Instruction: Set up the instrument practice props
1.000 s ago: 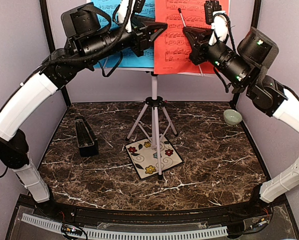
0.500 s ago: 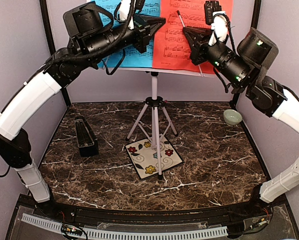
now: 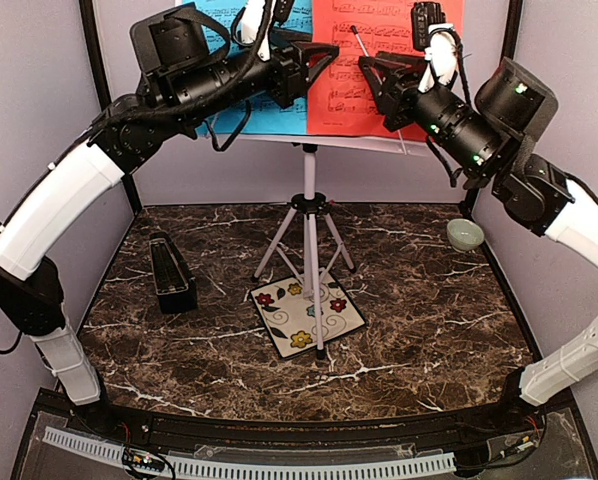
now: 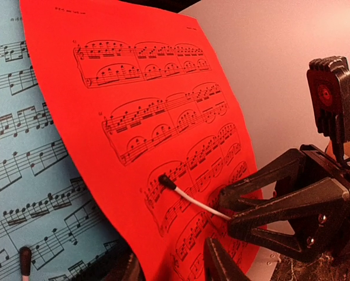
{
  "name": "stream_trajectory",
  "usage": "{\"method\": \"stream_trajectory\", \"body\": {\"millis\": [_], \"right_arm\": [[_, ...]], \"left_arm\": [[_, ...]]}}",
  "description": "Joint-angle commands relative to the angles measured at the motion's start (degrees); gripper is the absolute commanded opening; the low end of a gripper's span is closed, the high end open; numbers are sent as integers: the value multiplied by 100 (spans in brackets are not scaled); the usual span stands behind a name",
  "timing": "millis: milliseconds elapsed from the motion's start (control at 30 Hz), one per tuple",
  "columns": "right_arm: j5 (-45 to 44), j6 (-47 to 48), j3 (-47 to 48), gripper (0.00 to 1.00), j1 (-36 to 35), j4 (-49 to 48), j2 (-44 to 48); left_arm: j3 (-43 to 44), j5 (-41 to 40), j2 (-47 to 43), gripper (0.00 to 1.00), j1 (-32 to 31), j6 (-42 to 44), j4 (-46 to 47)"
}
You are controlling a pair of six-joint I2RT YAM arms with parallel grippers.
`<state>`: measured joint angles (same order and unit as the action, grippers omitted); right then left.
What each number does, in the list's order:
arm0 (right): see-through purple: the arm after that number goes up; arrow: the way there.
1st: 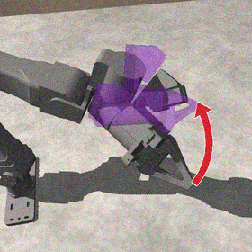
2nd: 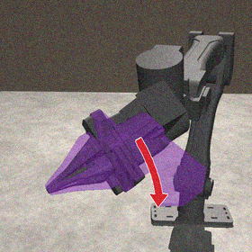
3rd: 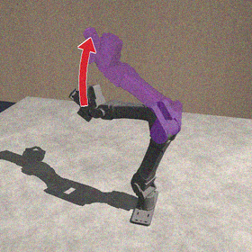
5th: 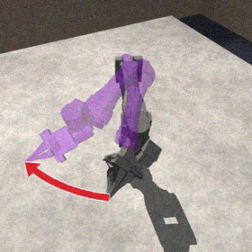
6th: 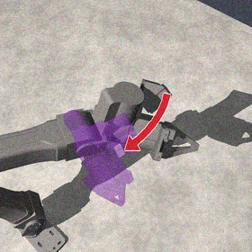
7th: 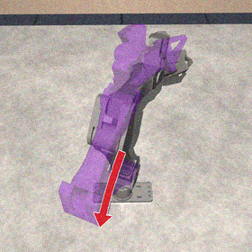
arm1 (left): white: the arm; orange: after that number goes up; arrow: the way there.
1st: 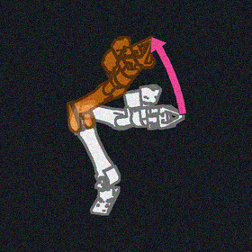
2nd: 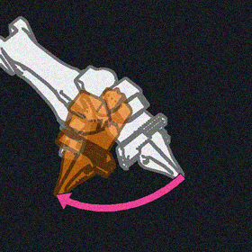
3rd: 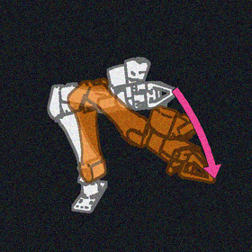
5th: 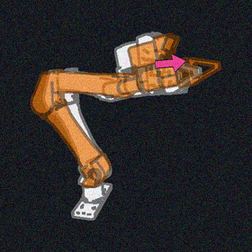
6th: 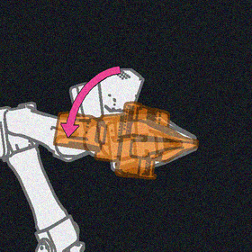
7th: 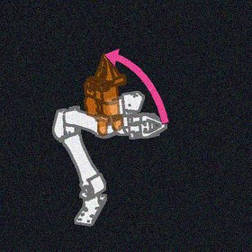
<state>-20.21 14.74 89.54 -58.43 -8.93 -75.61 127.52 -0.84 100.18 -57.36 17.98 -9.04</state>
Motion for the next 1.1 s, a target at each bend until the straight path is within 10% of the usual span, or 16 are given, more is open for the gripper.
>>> {"method": "stream_trajectory", "body": {"millis": [0,233,633,1067], "right_arm": [[123,-149,-118,35,16,-48,405],[371,-461,-117,64,17,650,648],[1533,-1034,-837,99,16,1885,1253],[2050,-1950,-2276,100,8,1992,1509]], "left_arm": [[-244,146,-601,44,-2,-309,-119],[-1008,-421,-1227,78,-152,-591,-644],[-3485,-818,-2839,90,-152,-1254,-1072],[-5364,-898,-3517,96,-144,-2462,-1456]]}}
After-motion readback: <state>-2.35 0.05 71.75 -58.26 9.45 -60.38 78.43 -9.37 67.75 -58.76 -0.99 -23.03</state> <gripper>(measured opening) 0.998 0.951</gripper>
